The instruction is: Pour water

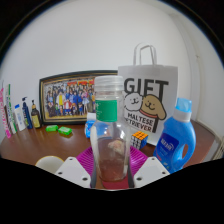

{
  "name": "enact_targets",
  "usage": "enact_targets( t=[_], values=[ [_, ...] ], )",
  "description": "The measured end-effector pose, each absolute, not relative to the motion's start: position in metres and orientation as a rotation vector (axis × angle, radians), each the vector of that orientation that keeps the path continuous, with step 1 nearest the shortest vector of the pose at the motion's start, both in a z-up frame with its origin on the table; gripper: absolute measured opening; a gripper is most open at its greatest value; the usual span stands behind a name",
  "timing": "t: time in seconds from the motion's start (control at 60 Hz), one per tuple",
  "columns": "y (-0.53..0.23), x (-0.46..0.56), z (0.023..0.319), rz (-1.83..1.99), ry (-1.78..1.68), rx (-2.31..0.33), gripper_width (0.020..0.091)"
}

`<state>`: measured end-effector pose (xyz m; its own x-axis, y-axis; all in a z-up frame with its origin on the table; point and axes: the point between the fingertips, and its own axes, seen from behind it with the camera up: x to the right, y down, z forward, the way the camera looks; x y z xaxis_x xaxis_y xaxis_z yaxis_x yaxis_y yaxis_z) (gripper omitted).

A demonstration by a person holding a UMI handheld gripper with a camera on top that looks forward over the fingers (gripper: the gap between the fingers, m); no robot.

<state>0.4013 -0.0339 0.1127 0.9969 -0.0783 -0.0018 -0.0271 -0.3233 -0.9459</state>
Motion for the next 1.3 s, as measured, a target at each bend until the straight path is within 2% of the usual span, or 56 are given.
enact_targets(
  t=[0.217, 0.317, 0.4, 0.483, 0.533, 0.567, 0.617, 0.683, 0.95, 1.183, 1.3],
  values=[
    [-0.032, 0.413, 0.050, -0.037, 0.089, -1.955, 0.0438],
    [-0.032, 0.412, 0.050, -0.022, 0.096, -1.915, 0.0448],
    [-0.034, 0.411, 0.051, -0.028, 0.083, -1.900, 0.0485],
    [-0.036, 0.411, 0.050, -0.030, 0.084, -1.915, 0.0556],
    [-0.040, 0.410, 0.042, -0.024, 0.104, -1.966, 0.0717],
    [-0.044, 0.408, 0.040, -0.009, 0.112, -1.990, 0.0868],
    [-0.050, 0.406, 0.043, 0.000, 0.127, -2.002, 0.0821],
    [-0.061, 0.406, 0.052, -0.015, 0.153, -2.016, 0.0868],
    [-0.134, 0.377, 0.122, -0.117, 0.183, -2.033, 0.0854],
    [-0.237, 0.302, 0.193, -0.148, 0.213, -2.062, 0.0854],
    [-0.284, 0.263, 0.217, -0.149, 0.221, -2.079, 0.0857]
  ],
)
